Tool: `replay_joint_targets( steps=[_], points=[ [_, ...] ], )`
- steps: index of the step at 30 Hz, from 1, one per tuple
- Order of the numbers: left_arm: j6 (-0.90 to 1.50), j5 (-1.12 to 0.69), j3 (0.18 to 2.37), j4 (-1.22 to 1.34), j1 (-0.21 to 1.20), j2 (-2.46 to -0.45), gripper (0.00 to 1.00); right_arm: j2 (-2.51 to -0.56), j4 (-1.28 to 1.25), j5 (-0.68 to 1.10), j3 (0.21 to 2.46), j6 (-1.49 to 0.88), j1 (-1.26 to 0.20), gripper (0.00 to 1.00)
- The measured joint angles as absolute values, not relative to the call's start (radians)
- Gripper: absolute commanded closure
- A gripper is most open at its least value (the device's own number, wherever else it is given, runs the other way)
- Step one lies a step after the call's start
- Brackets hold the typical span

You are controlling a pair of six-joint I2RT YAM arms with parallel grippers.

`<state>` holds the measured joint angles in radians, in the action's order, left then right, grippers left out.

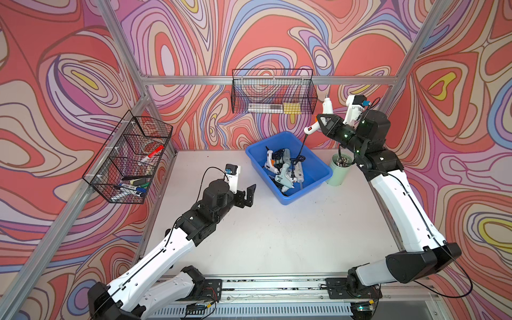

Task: Put the hot melt glue gun into the storage box
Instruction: Place the hot melt adhesive gun in the storage box.

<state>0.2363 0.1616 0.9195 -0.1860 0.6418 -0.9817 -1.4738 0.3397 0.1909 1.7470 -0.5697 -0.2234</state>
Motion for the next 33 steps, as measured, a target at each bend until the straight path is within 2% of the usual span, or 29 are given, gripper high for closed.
replay_joint_targets(
  steps=[17,26,33],
  points=[
    [0.237,0.190,0.907,-0.186,0.642,-0.981,0.01,-1.574,0.301,0.131,1.575,-0.579,-0.221,1.00],
    [0.249,0.211,0.907,-0.185,0.642,-0.984,0.01,-1.712,0.331,0.227,1.560,-0.609,-0.200,1.00],
    [0.278,0.242,0.897,-0.173,0.642,-0.991,0.01,-1.900,0.441,0.323,1.650,-0.578,-0.188,1.00]
  ],
)
